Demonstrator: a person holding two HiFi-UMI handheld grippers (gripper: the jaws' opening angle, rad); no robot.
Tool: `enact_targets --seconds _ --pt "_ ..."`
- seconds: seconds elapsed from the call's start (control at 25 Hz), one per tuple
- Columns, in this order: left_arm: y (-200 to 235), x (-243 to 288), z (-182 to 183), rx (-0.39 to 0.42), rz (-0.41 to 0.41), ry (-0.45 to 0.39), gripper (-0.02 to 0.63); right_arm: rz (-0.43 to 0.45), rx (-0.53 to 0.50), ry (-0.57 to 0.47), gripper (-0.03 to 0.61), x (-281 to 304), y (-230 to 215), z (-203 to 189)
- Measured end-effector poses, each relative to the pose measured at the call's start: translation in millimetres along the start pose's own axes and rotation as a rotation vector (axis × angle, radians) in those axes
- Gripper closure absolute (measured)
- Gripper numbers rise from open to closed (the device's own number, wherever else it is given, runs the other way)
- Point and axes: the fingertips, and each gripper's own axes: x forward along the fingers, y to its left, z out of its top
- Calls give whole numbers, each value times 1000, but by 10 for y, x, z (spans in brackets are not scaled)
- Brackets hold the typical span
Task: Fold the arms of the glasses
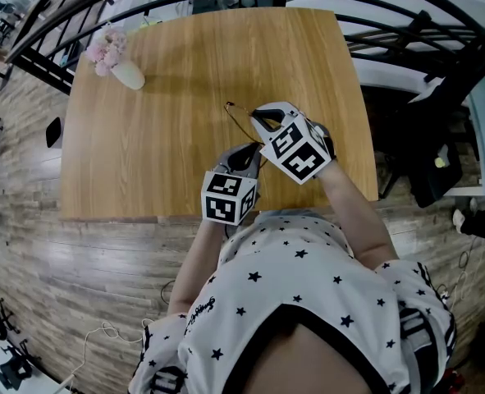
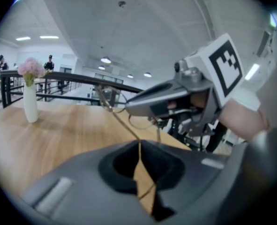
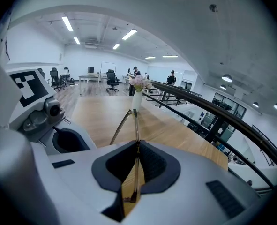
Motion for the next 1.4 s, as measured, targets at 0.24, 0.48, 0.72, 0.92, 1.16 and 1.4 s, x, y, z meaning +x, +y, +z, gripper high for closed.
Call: enact_targets --seconds 0.24,0.48,0.72,0.92,1.16,1.4 --pt "-46 27 55 19 -12 -9 600 23 21 -17 557 -4 47 6" --pt "-83 45 119 55 -24 -25 601 55 62 -40 558 -6 89 36" --pt "-85 70 137 71 -23 -26 601 73 68 -52 557 -15 128 84" --pt "-102 93 160 72 -21 -31 601 79 57 -49 558 -2 174 75" --pt "-80 97 157 68 -12 -27 601 80 48 -50 558 2 181 86" --pt "-21 8 150 43 3 -43 600 69 51 -51 557 -9 140 44"
